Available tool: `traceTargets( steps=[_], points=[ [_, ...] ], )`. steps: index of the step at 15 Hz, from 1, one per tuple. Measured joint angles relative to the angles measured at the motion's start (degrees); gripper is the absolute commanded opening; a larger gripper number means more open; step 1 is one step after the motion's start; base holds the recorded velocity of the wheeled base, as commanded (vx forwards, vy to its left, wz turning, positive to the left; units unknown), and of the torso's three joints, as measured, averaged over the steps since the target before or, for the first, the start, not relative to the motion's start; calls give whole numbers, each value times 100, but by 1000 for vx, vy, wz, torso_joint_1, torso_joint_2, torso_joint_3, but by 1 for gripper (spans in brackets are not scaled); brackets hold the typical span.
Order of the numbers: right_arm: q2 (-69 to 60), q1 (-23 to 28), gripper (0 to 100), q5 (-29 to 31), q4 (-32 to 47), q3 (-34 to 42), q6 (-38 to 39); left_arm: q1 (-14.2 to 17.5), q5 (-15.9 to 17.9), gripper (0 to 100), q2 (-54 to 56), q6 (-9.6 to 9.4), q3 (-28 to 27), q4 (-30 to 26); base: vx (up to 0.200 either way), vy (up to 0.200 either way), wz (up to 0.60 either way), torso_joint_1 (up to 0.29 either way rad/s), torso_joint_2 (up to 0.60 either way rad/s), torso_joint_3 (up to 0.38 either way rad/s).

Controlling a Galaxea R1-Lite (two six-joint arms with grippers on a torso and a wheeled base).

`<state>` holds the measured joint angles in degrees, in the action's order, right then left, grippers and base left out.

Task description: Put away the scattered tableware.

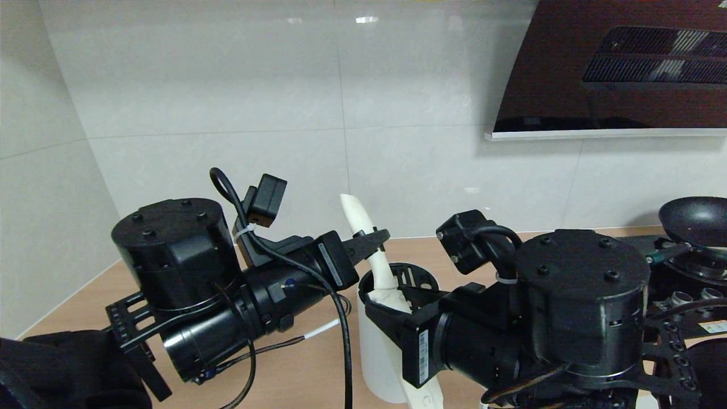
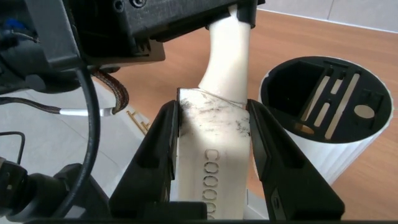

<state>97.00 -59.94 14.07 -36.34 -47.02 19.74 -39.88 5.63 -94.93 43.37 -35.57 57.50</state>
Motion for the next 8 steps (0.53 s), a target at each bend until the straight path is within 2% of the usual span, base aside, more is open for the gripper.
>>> traceTargets(
  steps=[6,8],
  points=[
    [-15,5,100,11,5,9,-4,-2,-22,0,80,-33,-17,-20,0,0,0,0,0,0],
    [-83,132,100,55,5,9,-26,7,-241,0,116,-257,-73,-211,0,0,0,0,0,0]
  ],
)
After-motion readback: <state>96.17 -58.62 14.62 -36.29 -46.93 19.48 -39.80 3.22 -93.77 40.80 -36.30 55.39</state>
